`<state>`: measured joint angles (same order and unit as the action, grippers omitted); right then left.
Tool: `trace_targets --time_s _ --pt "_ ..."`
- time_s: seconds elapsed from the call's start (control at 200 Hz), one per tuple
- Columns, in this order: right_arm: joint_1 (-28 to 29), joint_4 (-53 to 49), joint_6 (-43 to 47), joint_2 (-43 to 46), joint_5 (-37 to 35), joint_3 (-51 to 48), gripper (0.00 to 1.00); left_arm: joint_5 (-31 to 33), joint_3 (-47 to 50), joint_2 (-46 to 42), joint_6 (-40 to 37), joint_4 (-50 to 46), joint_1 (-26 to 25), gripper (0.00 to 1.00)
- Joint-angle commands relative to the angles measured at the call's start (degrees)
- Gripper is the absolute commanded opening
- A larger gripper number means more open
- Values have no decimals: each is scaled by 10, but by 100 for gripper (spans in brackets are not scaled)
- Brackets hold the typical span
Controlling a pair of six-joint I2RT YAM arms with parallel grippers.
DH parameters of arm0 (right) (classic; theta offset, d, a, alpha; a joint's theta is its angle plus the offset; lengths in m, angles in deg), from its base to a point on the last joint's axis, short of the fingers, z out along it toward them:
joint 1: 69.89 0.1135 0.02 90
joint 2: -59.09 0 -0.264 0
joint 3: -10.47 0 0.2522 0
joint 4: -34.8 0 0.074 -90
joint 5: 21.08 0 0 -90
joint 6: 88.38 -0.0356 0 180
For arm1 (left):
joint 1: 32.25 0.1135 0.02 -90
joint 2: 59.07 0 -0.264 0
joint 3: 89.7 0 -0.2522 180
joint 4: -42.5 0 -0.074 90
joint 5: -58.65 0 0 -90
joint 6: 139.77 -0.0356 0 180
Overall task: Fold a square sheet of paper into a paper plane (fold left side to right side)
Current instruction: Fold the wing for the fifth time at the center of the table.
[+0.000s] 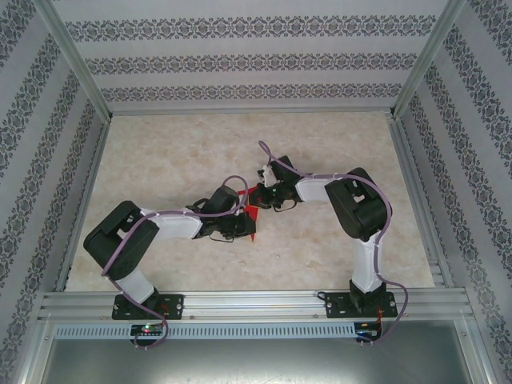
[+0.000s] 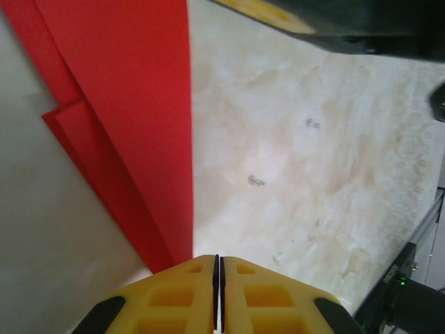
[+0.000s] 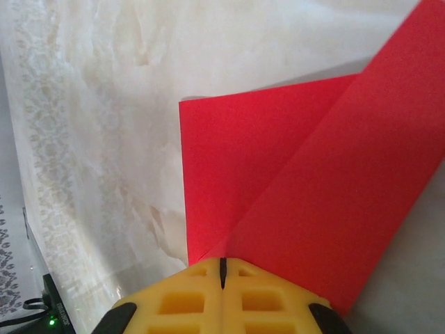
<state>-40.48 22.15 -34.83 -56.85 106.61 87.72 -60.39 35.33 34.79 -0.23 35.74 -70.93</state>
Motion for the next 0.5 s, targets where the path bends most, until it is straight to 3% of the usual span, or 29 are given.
trace_targets --time_s 0.0,0.25,0.495 --pt "3 -54 32 -13 -39 11 2 2 -3 -35 -10 -31 -10 15" --pt "6 -61 34 -13 -41 18 2 -53 -22 -16 20 -14 -13 19" --pt "10 -73 39 -15 -44 24 2 -42 -35 30 19 -13 -22 19"
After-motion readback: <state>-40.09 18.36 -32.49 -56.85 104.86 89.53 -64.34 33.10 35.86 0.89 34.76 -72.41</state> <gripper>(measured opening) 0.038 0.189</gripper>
